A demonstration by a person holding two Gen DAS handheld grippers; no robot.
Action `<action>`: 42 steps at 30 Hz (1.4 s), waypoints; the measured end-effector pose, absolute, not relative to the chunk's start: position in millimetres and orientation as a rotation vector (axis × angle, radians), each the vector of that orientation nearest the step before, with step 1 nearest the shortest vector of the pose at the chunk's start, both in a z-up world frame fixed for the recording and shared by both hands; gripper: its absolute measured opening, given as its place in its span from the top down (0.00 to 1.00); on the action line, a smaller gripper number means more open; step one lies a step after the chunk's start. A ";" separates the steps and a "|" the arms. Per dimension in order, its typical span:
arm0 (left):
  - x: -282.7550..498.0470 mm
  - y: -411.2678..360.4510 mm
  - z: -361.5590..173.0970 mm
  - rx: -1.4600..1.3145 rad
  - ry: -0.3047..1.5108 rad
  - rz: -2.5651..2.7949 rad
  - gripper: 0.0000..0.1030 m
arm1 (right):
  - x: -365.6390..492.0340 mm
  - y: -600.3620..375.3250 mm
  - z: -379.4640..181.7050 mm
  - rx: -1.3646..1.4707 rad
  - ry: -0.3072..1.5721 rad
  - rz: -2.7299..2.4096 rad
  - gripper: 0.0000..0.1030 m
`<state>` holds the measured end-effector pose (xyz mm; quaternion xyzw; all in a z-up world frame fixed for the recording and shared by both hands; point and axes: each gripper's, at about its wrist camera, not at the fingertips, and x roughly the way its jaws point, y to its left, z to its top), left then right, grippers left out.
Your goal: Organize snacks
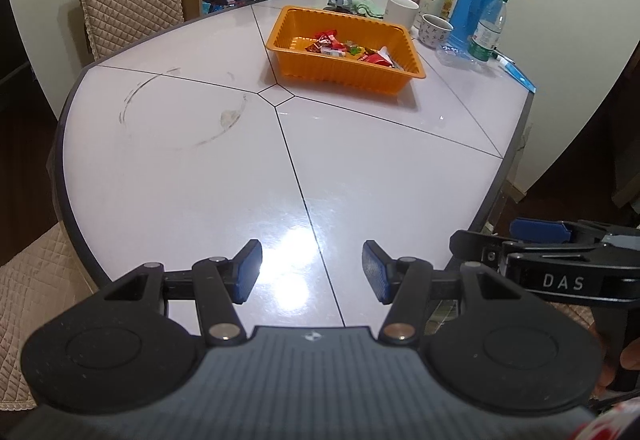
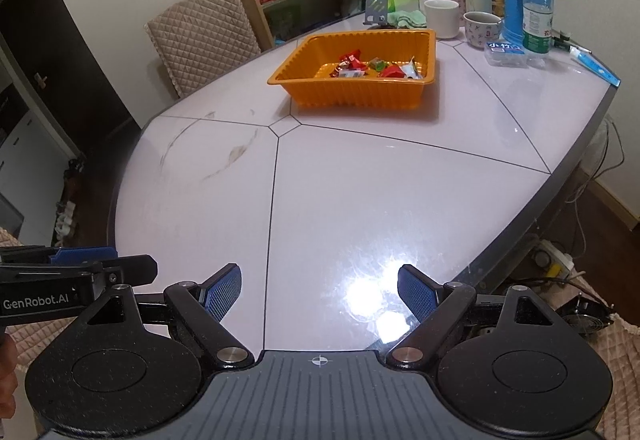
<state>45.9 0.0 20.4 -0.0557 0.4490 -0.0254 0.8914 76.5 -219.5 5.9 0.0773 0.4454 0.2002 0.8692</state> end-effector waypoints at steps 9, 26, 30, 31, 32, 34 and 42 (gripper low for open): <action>43.2 -6.4 22.0 -0.105 0.929 -0.065 0.49 | 73.2 -227.1 8.8 0.171 0.923 0.407 0.18; 47.8 -5.1 21.6 -0.103 0.927 -0.076 0.49 | 74.7 -227.6 9.4 0.170 0.923 0.403 0.18; 48.9 -2.9 22.1 -0.105 0.927 -0.075 0.49 | 77.0 -224.4 10.2 0.167 0.923 0.405 0.18; 48.9 -2.8 22.1 -0.104 0.927 -0.076 0.49 | 77.1 -224.0 10.3 0.166 0.922 0.406 0.18; 48.9 -2.6 22.1 -0.105 0.927 -0.076 0.49 | 77.6 -222.9 10.4 0.164 0.922 0.406 0.18; 49.0 -2.6 22.1 -0.104 0.927 -0.076 0.49 | 78.1 -221.3 10.3 0.164 0.921 0.406 0.18; 48.3 -0.6 22.8 -0.104 0.925 -0.080 0.49 | 78.3 -219.8 10.9 0.162 0.920 0.404 0.18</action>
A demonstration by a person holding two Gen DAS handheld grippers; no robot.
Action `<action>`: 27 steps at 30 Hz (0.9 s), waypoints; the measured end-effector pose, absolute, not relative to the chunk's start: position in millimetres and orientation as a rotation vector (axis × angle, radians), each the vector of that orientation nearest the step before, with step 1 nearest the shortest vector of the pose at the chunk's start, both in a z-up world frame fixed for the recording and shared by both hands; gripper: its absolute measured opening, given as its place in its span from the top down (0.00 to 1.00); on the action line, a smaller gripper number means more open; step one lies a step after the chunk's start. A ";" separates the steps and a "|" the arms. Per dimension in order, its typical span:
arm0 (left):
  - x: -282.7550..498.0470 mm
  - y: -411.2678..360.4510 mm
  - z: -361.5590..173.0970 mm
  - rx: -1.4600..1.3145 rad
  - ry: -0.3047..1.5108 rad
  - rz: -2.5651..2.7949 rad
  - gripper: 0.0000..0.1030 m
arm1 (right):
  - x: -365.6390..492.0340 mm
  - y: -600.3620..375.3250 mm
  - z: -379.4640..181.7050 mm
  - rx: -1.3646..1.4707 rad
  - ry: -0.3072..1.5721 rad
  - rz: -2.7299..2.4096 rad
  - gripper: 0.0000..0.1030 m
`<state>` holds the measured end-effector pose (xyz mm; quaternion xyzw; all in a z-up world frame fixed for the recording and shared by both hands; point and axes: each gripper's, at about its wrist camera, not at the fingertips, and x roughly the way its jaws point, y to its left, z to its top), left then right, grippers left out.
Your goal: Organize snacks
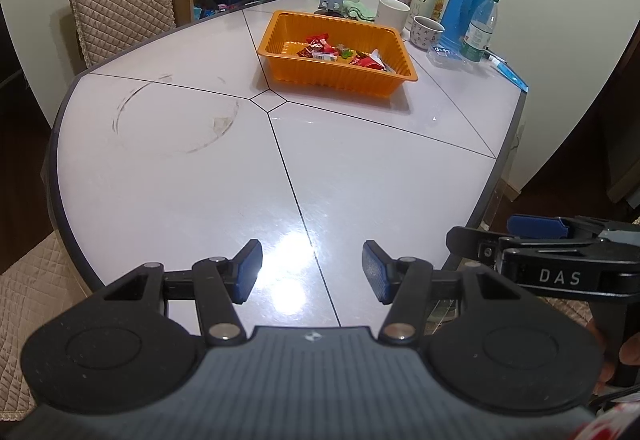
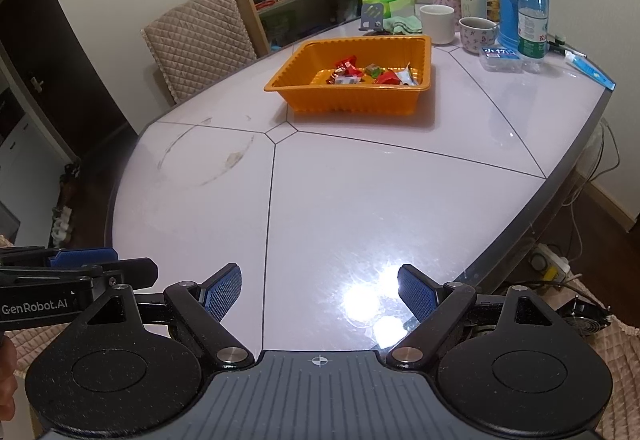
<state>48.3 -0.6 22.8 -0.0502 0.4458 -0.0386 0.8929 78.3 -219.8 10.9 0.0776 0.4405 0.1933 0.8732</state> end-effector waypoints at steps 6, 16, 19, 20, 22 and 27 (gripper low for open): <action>49.1 0.3 23.8 -0.105 0.924 -0.080 0.49 | 79.0 -216.7 11.8 0.161 0.919 0.404 0.18; 50.8 6.6 26.3 -0.108 0.921 -0.079 0.49 | 80.7 -210.2 12.0 0.157 0.917 0.406 0.18; 51.0 8.3 26.7 -0.109 0.920 -0.079 0.49 | 80.6 -210.1 12.0 0.157 0.917 0.405 0.18; 50.6 9.1 26.9 -0.110 0.920 -0.080 0.49 | 80.7 -209.7 12.1 0.157 0.917 0.406 0.18; 50.9 10.0 27.3 -0.109 0.919 -0.080 0.49 | 80.5 -210.0 12.0 0.157 0.917 0.405 0.18; 51.3 13.9 29.3 -0.108 0.917 -0.081 0.49 | 81.0 -206.4 12.7 0.157 0.915 0.405 0.18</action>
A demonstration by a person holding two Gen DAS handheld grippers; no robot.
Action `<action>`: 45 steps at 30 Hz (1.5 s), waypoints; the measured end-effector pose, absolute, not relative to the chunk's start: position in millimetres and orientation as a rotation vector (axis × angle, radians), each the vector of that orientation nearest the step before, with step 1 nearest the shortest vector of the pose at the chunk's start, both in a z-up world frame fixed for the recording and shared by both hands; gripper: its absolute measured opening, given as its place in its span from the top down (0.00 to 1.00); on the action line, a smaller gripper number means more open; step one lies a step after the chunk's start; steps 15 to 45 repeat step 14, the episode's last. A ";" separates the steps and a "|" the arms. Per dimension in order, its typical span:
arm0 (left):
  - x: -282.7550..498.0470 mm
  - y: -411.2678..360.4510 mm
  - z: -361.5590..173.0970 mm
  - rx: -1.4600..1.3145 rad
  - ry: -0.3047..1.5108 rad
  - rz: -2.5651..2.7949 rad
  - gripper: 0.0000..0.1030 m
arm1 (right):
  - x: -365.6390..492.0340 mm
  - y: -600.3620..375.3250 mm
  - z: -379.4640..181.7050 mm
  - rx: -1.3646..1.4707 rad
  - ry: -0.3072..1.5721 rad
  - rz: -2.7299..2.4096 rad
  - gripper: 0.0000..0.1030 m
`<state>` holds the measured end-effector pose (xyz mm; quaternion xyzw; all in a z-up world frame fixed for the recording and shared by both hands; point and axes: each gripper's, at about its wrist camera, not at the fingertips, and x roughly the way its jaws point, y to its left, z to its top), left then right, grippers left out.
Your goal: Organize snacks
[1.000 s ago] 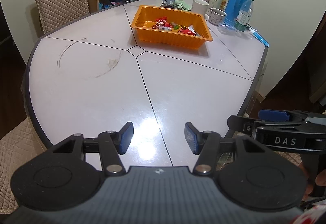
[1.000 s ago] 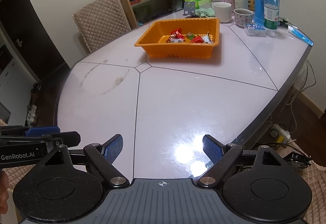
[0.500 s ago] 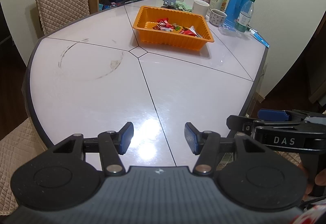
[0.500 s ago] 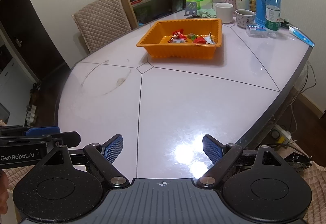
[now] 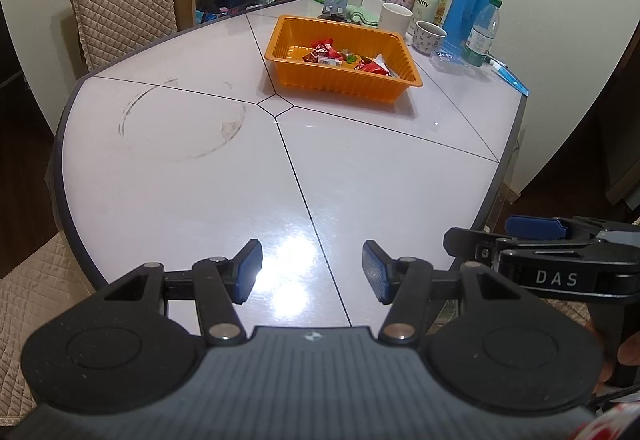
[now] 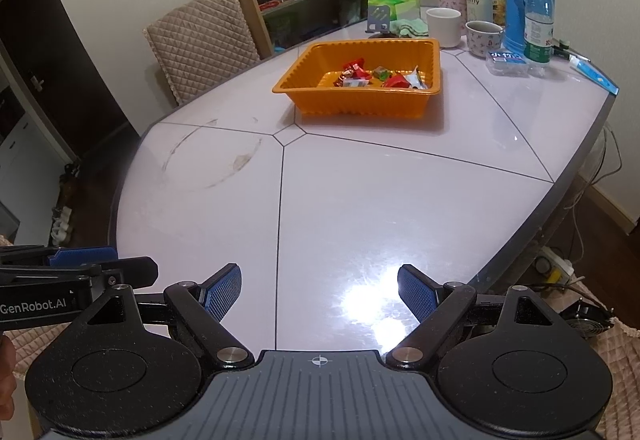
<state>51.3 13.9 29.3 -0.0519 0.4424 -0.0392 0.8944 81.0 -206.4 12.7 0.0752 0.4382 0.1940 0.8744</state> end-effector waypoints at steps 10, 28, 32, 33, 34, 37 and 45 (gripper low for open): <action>51.3 19.9 31.6 -0.098 0.903 -0.078 0.49 | 79.4 -198.5 15.3 0.158 0.913 0.403 0.18; 50.1 25.6 29.9 -0.096 0.908 -0.069 0.42 | 79.7 -193.7 16.7 0.157 0.911 0.399 0.18; 50.1 25.6 29.9 -0.096 0.908 -0.069 0.42 | 79.7 -193.7 16.7 0.157 0.911 0.399 0.18; 50.1 25.6 29.9 -0.096 0.908 -0.069 0.42 | 79.7 -193.7 16.7 0.157 0.911 0.399 0.18; 50.1 25.6 29.9 -0.096 0.908 -0.069 0.42 | 79.7 -193.7 16.7 0.157 0.911 0.399 0.18; 50.1 25.6 29.9 -0.096 0.908 -0.069 0.42 | 79.7 -193.7 16.7 0.157 0.911 0.399 0.18; 50.1 25.6 29.9 -0.096 0.908 -0.069 0.42 | 79.7 -193.7 16.7 0.157 0.911 0.399 0.18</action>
